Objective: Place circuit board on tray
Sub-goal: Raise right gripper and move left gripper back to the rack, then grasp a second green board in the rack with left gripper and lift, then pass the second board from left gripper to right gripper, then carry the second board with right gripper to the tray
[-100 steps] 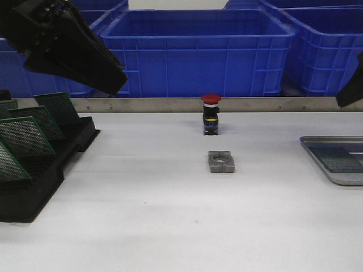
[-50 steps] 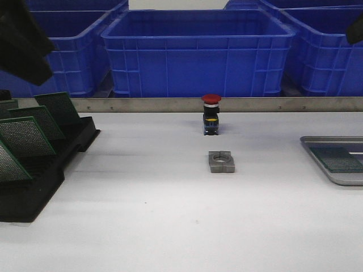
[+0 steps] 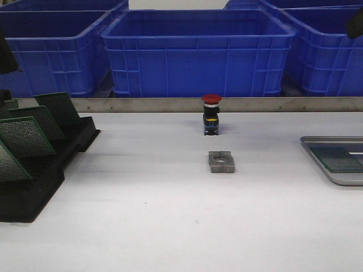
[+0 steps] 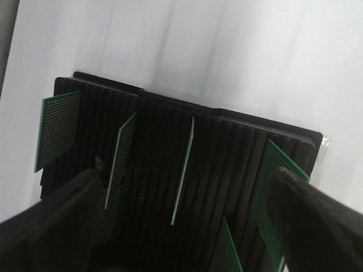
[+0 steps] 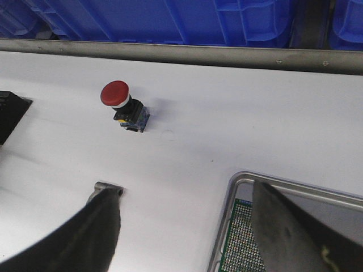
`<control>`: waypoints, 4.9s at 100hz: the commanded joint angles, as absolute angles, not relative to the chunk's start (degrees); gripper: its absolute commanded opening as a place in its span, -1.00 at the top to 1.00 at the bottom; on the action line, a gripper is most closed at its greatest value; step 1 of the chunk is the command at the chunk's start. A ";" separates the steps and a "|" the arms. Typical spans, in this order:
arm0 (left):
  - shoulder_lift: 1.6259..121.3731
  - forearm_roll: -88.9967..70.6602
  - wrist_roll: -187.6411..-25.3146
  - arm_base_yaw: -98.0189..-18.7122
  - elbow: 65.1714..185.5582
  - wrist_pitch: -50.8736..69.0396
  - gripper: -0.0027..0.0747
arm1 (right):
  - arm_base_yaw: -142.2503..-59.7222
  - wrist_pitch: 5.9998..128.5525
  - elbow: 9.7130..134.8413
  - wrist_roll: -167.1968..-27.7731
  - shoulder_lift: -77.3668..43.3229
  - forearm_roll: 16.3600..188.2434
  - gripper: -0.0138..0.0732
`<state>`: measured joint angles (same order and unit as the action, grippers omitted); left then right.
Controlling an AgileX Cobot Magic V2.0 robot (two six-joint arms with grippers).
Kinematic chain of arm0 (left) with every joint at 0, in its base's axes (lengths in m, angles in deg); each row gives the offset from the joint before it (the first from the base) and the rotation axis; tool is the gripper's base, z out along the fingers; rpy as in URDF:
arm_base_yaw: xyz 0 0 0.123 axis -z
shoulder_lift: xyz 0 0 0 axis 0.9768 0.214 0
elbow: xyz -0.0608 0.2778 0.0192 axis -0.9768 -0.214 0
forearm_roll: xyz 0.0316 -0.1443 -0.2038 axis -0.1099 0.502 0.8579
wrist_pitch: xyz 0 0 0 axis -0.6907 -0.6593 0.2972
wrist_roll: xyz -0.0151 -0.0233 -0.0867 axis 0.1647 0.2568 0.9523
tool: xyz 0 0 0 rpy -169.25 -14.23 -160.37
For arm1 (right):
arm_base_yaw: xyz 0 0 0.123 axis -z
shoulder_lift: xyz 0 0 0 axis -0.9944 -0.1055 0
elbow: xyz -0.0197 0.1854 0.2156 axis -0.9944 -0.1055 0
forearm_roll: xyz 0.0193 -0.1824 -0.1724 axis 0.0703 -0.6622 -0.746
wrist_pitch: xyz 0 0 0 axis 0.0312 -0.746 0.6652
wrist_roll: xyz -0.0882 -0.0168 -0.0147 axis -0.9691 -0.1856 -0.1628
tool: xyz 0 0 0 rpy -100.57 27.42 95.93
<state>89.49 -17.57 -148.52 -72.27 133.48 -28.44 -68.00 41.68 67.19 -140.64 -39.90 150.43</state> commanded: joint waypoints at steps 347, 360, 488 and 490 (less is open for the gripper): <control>87.30 15.35 -152.87 -57.67 135.21 -31.90 0.98 | -103.88 30.54 68.93 -186.46 -46.13 169.23 -0.49; 87.30 15.35 -152.87 -57.67 135.21 -31.90 0.98 | -103.99 31.22 68.93 -186.46 -48.95 174.78 -0.49; 87.30 15.37 -152.87 -58.15 135.21 -26.49 -0.40 | -102.26 30.06 68.75 -180.84 -51.92 177.38 0.84; 87.30 15.35 -152.87 -58.15 135.21 -26.09 -0.40 | -101.87 30.06 68.75 -180.35 -51.86 177.31 0.84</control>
<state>89.29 11.99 -153.08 -58.25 133.74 -28.62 -103.35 32.20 67.19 -182.78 -53.97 174.22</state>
